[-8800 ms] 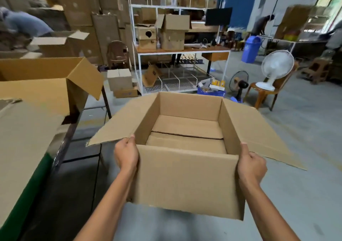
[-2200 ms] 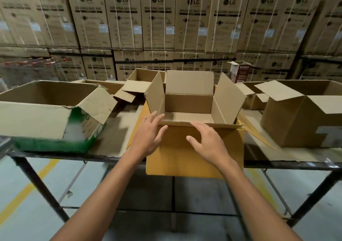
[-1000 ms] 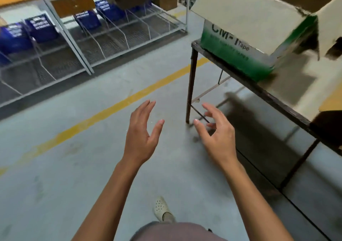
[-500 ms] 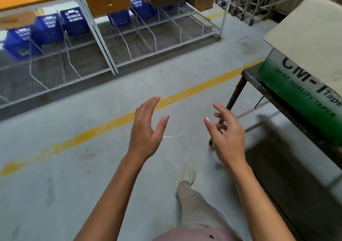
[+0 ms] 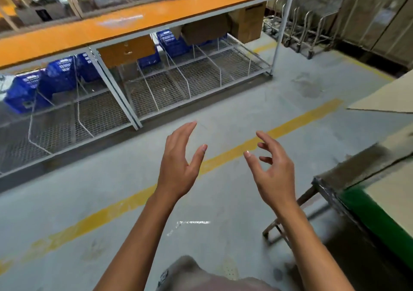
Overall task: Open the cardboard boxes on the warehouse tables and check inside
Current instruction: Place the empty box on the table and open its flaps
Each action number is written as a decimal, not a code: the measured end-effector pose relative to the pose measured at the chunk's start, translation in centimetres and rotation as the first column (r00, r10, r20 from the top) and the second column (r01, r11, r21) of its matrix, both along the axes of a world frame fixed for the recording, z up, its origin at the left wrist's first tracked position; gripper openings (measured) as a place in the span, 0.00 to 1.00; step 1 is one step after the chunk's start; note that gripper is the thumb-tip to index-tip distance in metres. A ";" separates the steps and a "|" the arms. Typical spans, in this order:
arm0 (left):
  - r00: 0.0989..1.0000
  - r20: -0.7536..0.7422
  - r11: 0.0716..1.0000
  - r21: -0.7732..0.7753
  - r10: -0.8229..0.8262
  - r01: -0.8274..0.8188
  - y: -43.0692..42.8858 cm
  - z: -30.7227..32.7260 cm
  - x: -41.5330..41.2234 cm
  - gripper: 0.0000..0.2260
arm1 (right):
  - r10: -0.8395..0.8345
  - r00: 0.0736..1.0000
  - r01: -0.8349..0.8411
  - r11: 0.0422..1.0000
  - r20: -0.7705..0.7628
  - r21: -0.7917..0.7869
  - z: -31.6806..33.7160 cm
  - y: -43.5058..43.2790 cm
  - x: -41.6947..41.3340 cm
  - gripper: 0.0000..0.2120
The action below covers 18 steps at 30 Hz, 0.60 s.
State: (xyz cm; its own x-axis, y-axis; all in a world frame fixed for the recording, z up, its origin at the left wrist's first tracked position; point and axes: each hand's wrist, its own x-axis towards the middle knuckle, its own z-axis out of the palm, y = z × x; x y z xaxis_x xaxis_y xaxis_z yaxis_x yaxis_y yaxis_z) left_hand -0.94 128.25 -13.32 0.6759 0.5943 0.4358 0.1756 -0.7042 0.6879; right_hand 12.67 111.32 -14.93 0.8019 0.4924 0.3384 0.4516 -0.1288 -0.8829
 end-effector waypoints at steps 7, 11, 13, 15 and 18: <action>0.991 0.013 0.991 0.003 -0.132 0.132 6.5 -0.3 13.6 0.23 | -0.142 0.989 0.143 0.989 0.033 -0.029 -0.1 4.7 10.3 0.24; 0.963 0.031 0.964 0.008 -0.266 0.266 10.3 -2.0 22.5 0.23 | -0.288 0.957 0.288 0.957 0.021 -0.030 -1.0 7.1 16.7 0.26; 0.941 0.040 0.942 0.011 -0.335 0.335 12.3 -2.5 27.5 0.23 | -0.363 0.932 0.363 0.931 0.010 -0.024 -1.2 8.6 20.2 0.27; 0.915 0.033 0.915 0.013 -0.403 0.403 14.3 -2.7 32.4 0.22 | -0.429 0.903 0.429 0.903 0.007 -0.022 -1.2 10.3 23.5 0.28; 0.869 0.022 0.869 0.019 -0.494 0.494 17.0 -2.4 39.3 0.22 | -0.515 0.857 0.515 0.857 -0.003 -0.032 -0.8 12.9 28.1 0.28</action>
